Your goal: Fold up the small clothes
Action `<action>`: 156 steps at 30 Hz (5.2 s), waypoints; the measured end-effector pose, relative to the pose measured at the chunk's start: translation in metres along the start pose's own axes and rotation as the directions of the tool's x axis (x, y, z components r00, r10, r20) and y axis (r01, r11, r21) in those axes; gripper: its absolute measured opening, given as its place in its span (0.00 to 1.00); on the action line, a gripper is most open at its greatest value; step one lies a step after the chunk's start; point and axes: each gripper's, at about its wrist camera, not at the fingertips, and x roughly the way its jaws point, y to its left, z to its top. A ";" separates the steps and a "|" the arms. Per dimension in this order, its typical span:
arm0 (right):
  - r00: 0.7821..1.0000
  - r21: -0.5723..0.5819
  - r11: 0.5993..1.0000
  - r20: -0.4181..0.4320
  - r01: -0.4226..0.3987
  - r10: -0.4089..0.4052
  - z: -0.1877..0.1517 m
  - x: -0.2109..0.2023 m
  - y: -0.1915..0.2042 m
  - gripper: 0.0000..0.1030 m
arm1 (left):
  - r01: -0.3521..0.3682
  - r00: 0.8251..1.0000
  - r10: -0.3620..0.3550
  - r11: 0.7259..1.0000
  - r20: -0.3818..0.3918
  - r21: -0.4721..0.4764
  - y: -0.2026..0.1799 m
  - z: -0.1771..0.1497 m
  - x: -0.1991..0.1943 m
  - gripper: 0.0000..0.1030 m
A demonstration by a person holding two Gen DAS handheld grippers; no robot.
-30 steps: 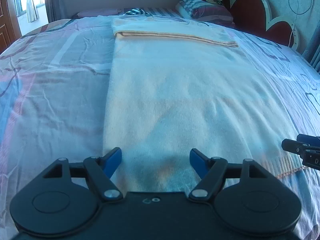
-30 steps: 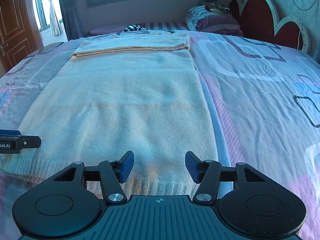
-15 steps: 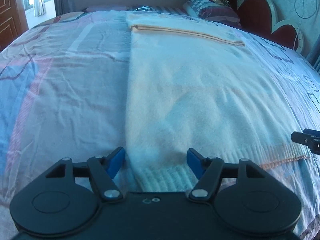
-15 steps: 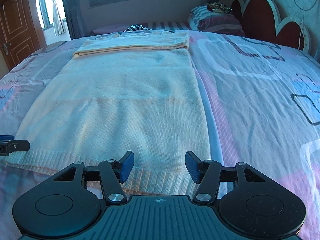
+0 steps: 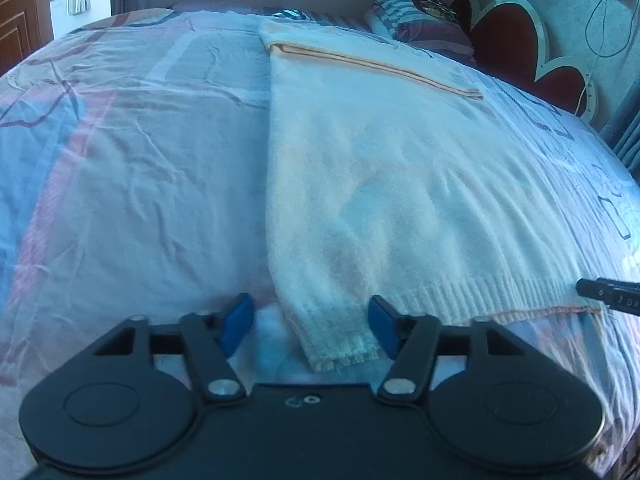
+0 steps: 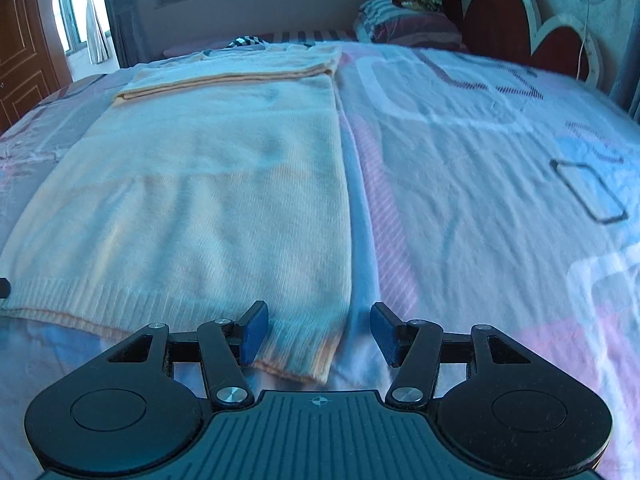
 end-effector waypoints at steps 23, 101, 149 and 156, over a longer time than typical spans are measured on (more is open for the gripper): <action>0.972 0.069 0.973 0.100 -0.220 0.213 0.078 -0.023 -0.006 0.07 | 0.153 0.978 -0.154 0.988 0.144 0.017 -0.015 0.083 -0.016 0.07; 0.949 -0.091 0.994 0.305 -0.060 0.085 0.384 0.265 -0.016 0.02 | -0.058 0.949 0.050 0.998 0.310 0.015 0.002 0.362 0.217 0.04; 0.966 -0.215 0.958 0.130 -0.191 0.222 0.300 0.271 0.069 0.03 | -0.008 0.986 -0.002 0.998 0.168 0.061 -0.058 0.287 0.217 0.48; 0.960 -0.178 0.960 0.140 -0.215 0.241 0.298 0.258 0.068 0.04 | -0.019 0.990 0.011 0.998 0.143 0.053 -0.059 0.290 0.212 0.50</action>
